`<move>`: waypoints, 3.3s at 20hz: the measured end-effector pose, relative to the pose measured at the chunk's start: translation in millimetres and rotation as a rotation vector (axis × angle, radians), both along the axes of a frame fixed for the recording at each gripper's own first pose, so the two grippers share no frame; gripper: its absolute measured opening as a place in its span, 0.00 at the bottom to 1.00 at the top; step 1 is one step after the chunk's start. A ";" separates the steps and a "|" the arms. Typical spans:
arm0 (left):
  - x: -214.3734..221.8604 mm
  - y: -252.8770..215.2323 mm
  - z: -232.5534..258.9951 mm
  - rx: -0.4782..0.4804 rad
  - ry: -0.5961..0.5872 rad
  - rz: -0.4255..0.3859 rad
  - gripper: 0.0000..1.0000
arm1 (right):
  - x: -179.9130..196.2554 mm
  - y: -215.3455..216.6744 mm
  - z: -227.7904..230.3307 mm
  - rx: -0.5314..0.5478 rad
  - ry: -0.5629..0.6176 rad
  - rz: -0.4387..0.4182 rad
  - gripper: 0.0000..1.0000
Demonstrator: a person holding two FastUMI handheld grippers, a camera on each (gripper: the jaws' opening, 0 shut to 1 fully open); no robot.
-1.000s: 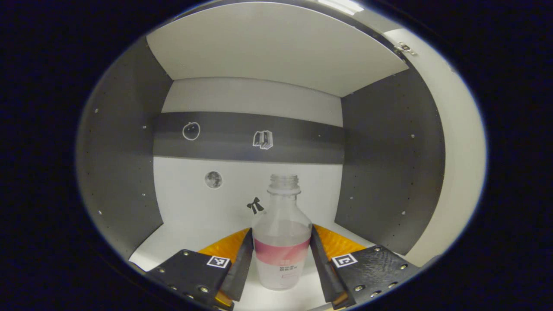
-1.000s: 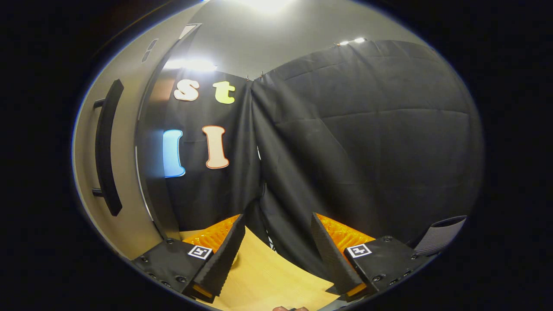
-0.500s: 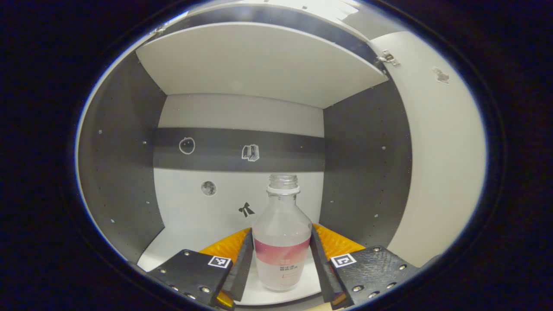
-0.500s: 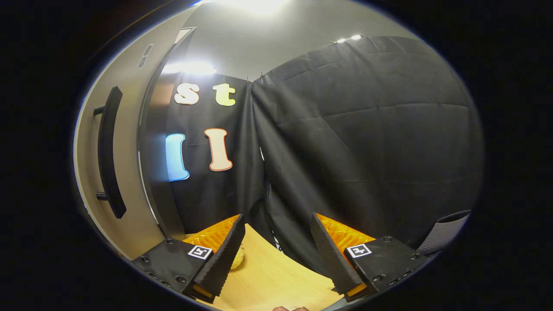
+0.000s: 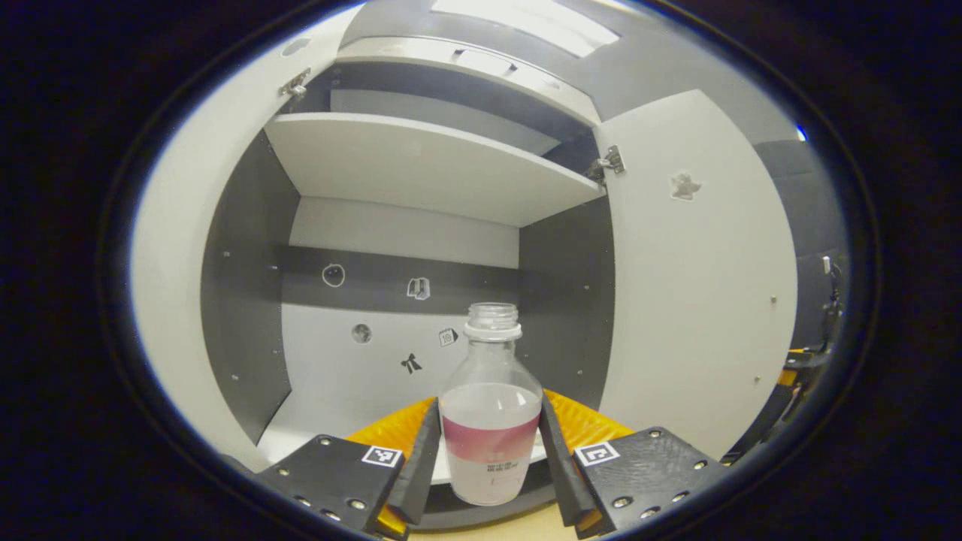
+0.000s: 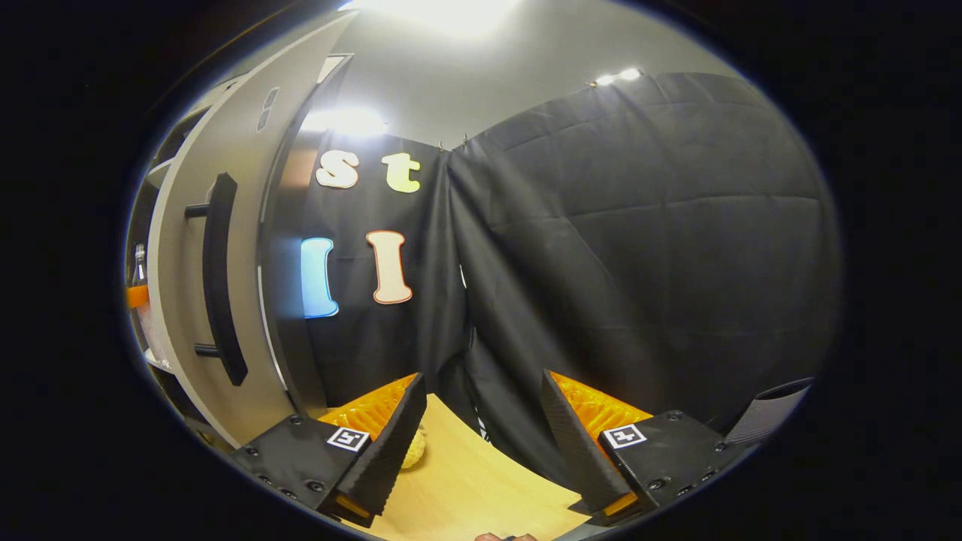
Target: Grasp the bottle in the cabinet with the left hand and place it on the coaster, then close the right door with the right hand and the left door with the left hand.
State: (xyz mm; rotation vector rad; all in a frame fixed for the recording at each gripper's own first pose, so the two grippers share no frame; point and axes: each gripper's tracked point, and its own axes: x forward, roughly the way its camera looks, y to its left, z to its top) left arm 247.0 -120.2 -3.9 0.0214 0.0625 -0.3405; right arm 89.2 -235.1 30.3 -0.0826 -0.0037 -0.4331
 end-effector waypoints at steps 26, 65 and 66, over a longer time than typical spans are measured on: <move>-208.9 46.9 -266.3 0.008 0.251 -0.064 0.69 | -80.3 72.5 7.3 -0.011 -0.004 0.000 0.97; -246.5 79.6 -144.0 0.037 0.213 0.064 0.95 | -97.0 72.4 0.8 0.066 0.023 -0.008 0.97; -238.4 85.3 -124.5 0.036 0.191 0.106 0.95 | -91.2 74.0 6.7 0.073 -0.001 0.016 0.92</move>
